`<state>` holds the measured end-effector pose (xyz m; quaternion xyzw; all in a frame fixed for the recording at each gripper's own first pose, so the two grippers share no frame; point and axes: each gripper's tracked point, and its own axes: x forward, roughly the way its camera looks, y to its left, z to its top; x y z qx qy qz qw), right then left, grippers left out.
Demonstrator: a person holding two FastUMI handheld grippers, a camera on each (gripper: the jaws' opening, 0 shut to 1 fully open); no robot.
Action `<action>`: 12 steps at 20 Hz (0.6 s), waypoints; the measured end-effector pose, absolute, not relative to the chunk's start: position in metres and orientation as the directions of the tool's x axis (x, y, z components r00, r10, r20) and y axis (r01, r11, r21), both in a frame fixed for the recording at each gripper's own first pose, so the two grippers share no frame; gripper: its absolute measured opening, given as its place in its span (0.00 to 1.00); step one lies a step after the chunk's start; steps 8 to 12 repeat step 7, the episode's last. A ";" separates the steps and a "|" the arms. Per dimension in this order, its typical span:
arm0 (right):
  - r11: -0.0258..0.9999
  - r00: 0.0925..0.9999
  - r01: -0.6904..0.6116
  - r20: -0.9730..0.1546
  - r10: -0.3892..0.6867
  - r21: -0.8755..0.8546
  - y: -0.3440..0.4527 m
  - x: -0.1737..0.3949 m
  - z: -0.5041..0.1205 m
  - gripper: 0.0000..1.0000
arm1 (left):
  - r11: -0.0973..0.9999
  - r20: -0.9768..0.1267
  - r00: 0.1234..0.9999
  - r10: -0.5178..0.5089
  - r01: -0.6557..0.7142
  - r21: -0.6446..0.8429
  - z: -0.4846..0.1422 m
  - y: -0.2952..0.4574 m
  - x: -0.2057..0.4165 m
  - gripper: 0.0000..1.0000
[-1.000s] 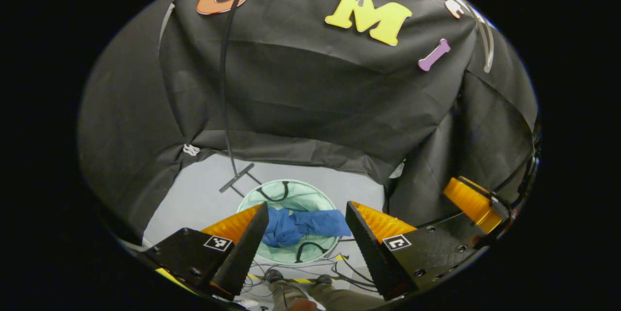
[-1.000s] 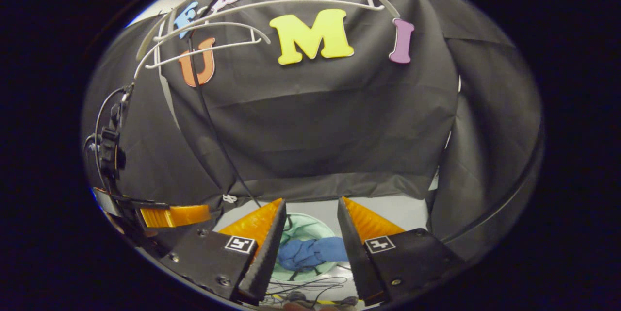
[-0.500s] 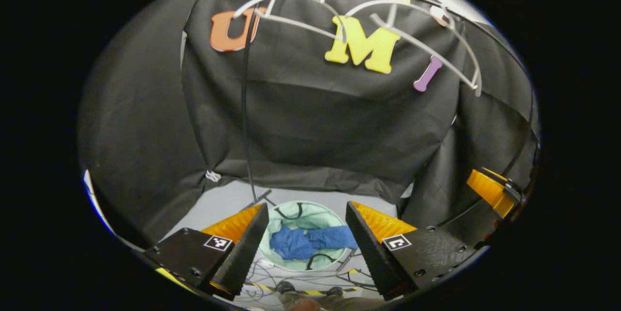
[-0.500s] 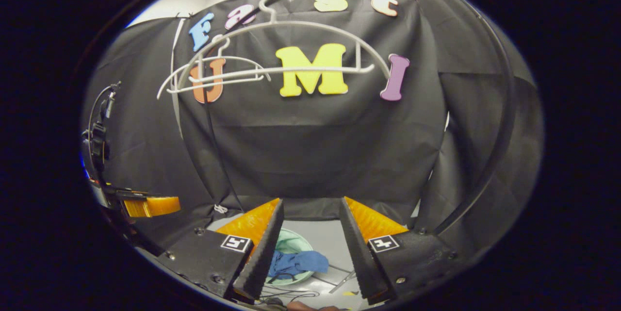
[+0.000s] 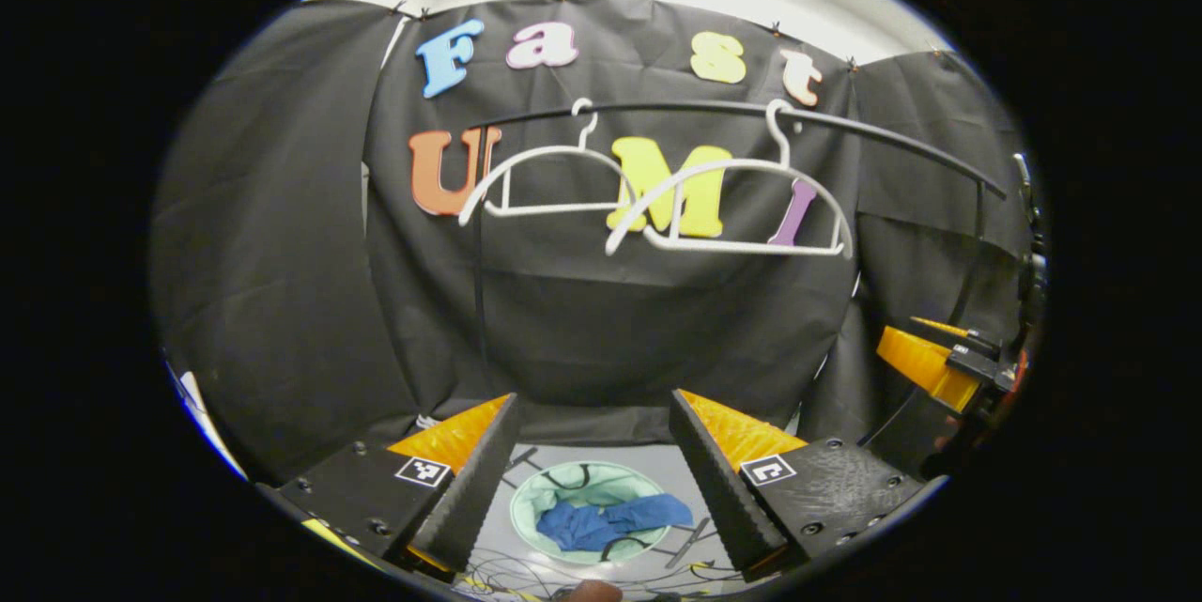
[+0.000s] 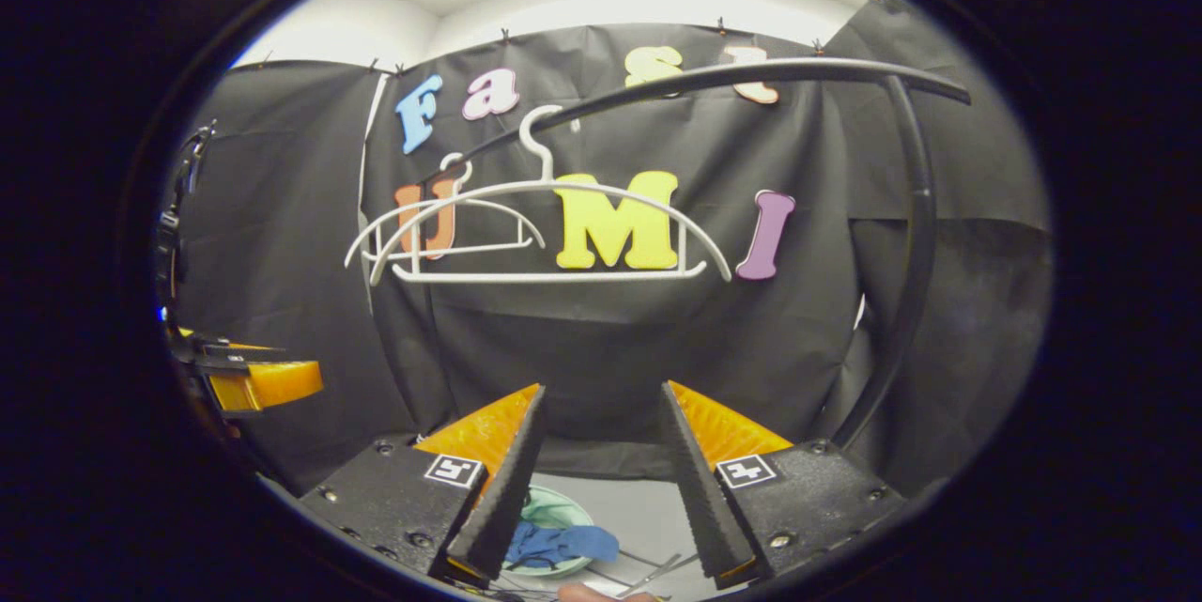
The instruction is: Grasp the clothes on the hanger with both hands and then place them into the laundry hamper below.
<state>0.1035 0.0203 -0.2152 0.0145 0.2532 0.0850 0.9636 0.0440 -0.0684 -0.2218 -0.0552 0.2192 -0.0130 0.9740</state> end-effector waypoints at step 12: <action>0.979 0.911 -0.200 -0.360 0.203 0.044 0.017 0.112 -0.143 0.80 | 0.998 -0.246 0.969 -0.034 0.019 -0.062 -0.128 -0.069 0.038 1.00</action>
